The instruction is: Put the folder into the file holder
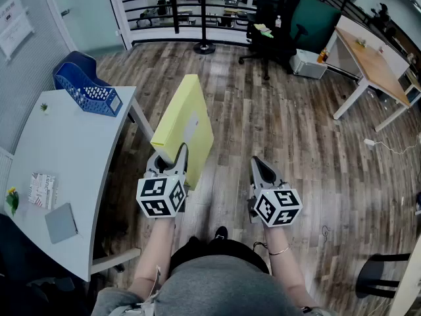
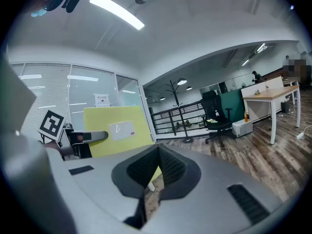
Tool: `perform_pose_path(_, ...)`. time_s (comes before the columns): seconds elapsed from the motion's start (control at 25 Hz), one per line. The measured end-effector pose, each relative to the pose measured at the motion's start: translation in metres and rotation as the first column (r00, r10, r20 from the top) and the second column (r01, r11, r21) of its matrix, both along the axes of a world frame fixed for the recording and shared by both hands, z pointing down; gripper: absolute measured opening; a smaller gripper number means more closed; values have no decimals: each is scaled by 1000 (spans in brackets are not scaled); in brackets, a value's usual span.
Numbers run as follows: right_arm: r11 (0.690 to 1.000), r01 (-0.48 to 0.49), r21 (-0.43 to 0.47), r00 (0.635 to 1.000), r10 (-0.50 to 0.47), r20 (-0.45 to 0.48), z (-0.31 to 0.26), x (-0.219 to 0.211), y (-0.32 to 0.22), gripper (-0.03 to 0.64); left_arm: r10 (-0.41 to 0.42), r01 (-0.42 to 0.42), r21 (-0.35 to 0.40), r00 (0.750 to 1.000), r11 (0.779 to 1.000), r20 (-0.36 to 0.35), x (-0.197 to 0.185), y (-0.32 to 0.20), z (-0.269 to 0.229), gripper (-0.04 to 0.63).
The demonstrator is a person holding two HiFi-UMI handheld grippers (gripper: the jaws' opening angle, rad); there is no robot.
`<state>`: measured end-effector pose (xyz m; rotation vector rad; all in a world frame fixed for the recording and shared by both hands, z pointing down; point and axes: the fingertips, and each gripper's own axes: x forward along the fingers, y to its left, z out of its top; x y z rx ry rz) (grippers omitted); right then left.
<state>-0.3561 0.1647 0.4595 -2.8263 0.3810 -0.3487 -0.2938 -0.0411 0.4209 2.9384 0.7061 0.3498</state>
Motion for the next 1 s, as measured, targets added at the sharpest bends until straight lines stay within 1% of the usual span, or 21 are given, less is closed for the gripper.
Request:
perform_pose_path(0.24, 1000, 25, 10, 1000, -25, -8, 5, -3, 7, 0, 0, 0, 8, 1000, 1000, 22, -1, 13, 10, 156)
perform_pose_path(0.4, 1000, 24, 13, 1000, -24, -8, 7, 0, 18, 0, -16, 15, 18, 1000, 1000, 17, 0, 17, 11, 156)
perform_pose_path(0.6, 999, 20, 35, 1000, -20, -5, 11, 7, 30, 0, -39, 39, 13, 999, 999, 11, 8, 19, 9, 156)
perform_pose_path(0.8, 997, 26, 69, 1000, -27, 14, 19, 21, 38, 6, -53, 53, 22, 999, 998, 8, 24, 22, 8, 156)
perform_pose_path(1.0, 996, 36, 84, 999, -39, 38, 28, 52, 41, 11, -63, 62, 31, 998, 998, 26, 61, 24, 15, 156)
